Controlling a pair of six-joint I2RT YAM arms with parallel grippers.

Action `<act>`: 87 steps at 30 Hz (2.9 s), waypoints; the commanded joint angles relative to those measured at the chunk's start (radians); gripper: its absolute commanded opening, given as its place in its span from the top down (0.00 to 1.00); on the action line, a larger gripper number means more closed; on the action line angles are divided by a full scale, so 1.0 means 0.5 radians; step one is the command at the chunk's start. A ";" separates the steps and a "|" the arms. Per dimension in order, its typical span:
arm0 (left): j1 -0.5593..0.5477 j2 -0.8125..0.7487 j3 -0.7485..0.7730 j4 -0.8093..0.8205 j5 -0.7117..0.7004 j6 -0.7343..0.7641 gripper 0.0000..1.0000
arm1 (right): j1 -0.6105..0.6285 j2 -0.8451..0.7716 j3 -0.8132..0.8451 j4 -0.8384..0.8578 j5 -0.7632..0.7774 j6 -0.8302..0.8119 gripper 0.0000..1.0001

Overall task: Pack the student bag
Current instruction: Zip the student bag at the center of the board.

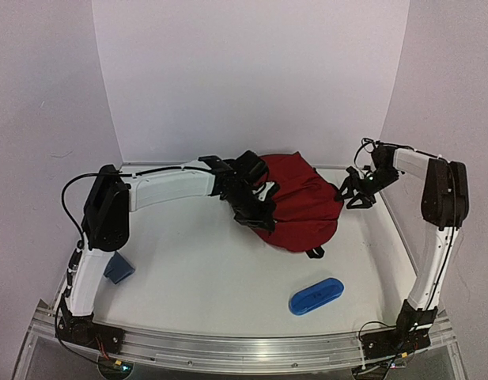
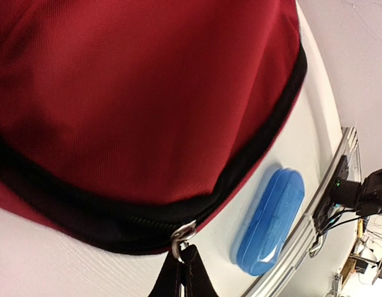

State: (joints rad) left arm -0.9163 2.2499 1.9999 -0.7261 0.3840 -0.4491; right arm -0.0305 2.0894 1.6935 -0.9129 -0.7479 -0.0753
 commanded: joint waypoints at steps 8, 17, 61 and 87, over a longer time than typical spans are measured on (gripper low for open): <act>0.016 0.178 0.323 -0.012 0.131 -0.062 1.00 | 0.252 -0.860 -0.543 -0.028 0.003 -0.953 0.16; 0.016 0.119 0.224 -0.009 0.173 -0.068 1.00 | 0.651 -0.748 -0.574 0.271 0.004 -1.240 0.28; 0.603 0.070 0.122 -0.224 -0.616 -0.373 1.00 | 0.755 -1.001 -1.240 0.184 0.443 -1.736 1.00; 0.668 -0.549 -0.582 0.303 -0.247 -0.559 0.28 | 0.576 -0.340 -0.010 -0.515 -0.529 -1.352 0.27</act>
State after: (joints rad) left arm -0.5197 2.1910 1.8024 -0.6709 0.2585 -0.7119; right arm 0.4406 1.8266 1.5009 -1.0245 -0.9133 -0.7946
